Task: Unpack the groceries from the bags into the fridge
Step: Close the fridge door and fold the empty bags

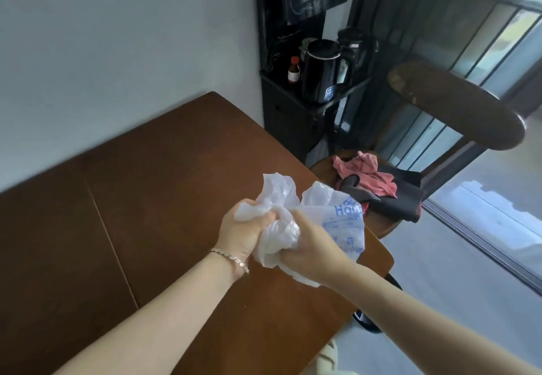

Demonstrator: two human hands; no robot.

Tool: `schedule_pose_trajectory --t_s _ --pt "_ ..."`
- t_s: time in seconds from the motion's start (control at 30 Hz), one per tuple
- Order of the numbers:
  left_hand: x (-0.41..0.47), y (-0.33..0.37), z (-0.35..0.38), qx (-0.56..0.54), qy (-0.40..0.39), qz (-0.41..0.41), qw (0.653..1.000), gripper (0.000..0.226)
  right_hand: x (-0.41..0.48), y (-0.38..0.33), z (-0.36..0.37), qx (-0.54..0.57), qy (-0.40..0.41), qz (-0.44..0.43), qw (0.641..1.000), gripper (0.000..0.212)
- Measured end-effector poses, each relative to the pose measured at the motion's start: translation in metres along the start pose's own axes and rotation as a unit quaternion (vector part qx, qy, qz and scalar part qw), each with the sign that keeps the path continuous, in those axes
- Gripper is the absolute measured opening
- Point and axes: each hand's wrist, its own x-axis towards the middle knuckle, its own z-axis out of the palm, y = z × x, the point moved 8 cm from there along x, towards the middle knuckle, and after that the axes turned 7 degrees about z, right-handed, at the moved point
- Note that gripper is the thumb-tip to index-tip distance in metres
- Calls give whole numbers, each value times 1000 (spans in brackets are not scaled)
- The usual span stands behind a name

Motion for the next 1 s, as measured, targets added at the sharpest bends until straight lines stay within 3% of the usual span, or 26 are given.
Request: schedule_pose_trajectory --t_s 0.07,0.13,0.17,0.23,0.3,0.37,0.4,0.47,0.53,0.6,0.67,0.7,0.77,0.83,0.9,1.0 --pt "8 2 -2 -2 18 7 1000 20 -12 14 -18 -40 134 -40 989 74" --pt "18 3 5 -25 -5 7 1000 17 -23 49 -45 12 239 15 971 99" --pt "20 2 15 -30 -36 0 999 17 -29 76 -59 82 261 99 957 110" --pt "19 -2 37 -32 -108 -10 994 15 -32 124 -59 315 191 244 897 118" --pt "13 -6 64 -14 -171 4 985 15 -39 140 -51 469 90 281 833 78" --pt "5 -7 93 29 -231 31 972 17 -48 148 -50 524 58 309 791 25" --pt "1 -10 116 57 -270 48 960 20 -54 156 -53 535 53 317 781 15" --pt "-11 -16 154 127 -335 87 929 27 -59 160 -65 568 41 298 766 24" --pt "-21 -23 192 196 -366 115 903 35 -63 155 -78 567 15 255 783 24" --pt "-26 -33 225 253 -344 111 898 43 -72 163 -95 483 13 212 849 32" --pt "-25 -43 256 296 -303 104 900 47 -86 182 -118 371 59 186 908 62" --pt "-23 -49 276 315 -294 107 896 43 -93 201 -131 337 91 188 918 75" --pt "-27 -59 313 349 -307 124 877 45 -108 239 -155 303 142 198 921 83" --pt "-32 -74 341 383 -361 155 836 66 -120 265 -167 315 153 209 913 65" --pt "-36 -91 365 420 -407 179 791 73 -129 299 -175 313 163 243 903 50" --pt "-30 -129 379 496 -470 123 719 85 -132 351 -174 239 192 301 903 45"
